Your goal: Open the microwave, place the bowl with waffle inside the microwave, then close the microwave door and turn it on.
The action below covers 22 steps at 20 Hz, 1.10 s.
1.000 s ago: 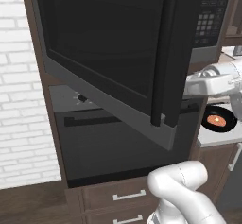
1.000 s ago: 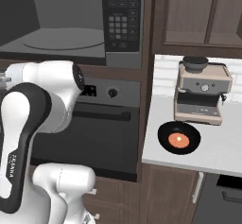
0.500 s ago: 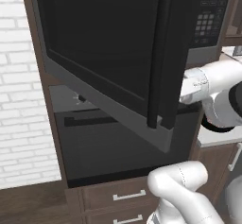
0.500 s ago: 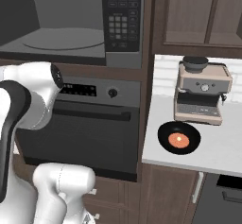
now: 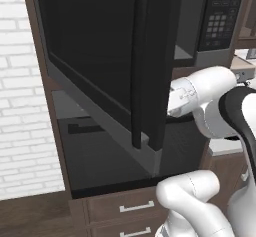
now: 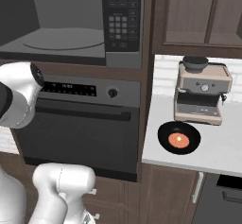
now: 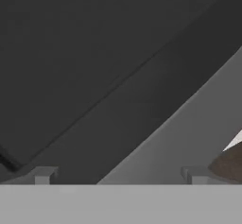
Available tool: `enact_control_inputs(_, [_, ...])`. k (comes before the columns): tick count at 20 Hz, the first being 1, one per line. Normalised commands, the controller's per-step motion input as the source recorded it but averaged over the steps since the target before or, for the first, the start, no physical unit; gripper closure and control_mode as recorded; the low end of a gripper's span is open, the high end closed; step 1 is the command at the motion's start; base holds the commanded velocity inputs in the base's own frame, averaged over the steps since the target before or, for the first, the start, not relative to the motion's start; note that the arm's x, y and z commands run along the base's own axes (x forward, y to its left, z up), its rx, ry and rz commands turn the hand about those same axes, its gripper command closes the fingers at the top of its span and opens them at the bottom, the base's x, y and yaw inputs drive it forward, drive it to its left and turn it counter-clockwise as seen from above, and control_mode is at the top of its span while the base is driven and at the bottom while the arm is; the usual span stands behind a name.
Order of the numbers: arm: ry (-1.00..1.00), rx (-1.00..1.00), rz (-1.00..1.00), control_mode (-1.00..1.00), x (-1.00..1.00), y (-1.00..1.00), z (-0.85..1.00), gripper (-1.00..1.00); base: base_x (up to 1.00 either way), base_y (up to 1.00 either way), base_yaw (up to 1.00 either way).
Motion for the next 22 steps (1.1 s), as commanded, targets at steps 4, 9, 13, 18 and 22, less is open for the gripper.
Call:
enact_control_inputs(4, [0.03,-0.04,0.04,-1.0,-0.04,0.45,-0.12,-1.0,0.0,0.0,0.0])
enact_control_inputs(9, [0.02,0.0,-0.01,-1.0,0.03,-0.43,-0.05,-1.0,0.0,0.0,0.0])
enact_control_inputs(13, [0.16,-0.12,-0.24,-1.0,0.19,-1.0,0.0,-1.0,0.0,0.0,0.0])
enact_control_inputs(18, [0.12,-0.38,-0.45,-1.0,0.29,-1.0,-0.1,-1.0,0.0,0.0,0.0])
enact_control_inputs(22, [0.0,-0.37,-0.47,-1.0,0.17,-1.0,-0.32,-1.0,0.0,0.0,0.0])
